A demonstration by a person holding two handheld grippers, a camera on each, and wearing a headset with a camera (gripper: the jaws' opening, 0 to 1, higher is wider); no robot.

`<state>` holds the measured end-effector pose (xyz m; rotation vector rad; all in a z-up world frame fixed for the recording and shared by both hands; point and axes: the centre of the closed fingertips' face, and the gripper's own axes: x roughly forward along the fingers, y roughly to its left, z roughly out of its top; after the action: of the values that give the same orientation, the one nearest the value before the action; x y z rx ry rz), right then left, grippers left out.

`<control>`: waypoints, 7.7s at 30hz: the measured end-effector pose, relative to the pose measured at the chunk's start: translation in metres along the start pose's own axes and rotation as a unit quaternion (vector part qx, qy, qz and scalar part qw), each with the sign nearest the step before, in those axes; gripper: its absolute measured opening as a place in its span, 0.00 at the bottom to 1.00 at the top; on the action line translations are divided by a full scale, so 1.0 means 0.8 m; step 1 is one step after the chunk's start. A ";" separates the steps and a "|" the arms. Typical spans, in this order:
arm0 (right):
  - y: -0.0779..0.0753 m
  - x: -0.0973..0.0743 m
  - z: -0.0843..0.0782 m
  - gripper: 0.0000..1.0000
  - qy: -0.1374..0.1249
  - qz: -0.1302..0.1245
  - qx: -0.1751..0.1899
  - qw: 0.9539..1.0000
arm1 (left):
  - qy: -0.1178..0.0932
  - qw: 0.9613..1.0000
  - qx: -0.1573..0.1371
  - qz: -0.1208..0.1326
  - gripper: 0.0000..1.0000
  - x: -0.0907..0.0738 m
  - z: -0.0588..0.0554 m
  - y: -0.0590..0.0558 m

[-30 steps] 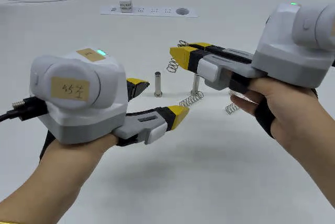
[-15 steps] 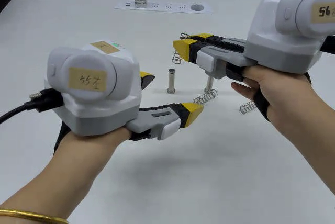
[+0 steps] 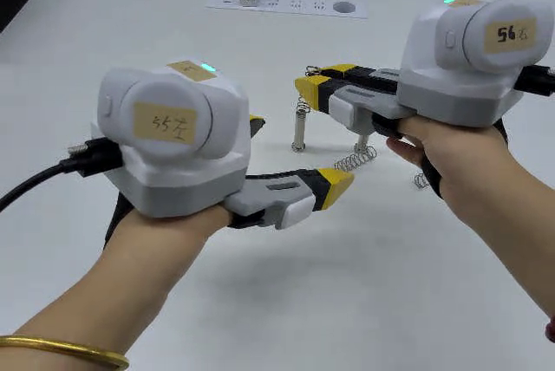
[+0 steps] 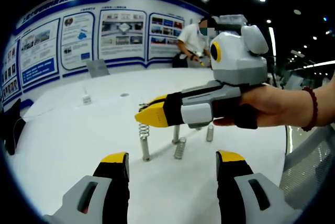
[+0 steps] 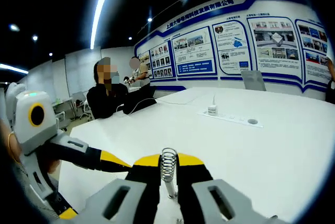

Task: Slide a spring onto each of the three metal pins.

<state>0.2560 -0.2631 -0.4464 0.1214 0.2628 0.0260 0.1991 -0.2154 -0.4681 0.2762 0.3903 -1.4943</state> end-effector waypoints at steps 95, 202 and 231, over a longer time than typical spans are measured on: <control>-0.018 -0.097 0.001 0.31 0.018 -0.056 -0.003 0.998 | -0.002 0.998 0.059 -0.006 0.55 0.016 -0.004 -0.007; -0.017 -0.183 -0.016 0.53 -0.022 -0.072 0.155 0.985 | -0.016 0.993 -0.046 -0.106 0.10 0.039 0.014 -0.059; 0.006 -0.162 -0.004 0.17 -0.071 -0.002 0.347 0.935 | -0.101 0.982 -0.031 -0.157 0.10 0.002 0.050 -0.097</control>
<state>0.1302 -0.2635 -0.4158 0.8256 0.1160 -0.0821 0.1254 -0.2387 -0.4278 0.0097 0.3263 -1.7967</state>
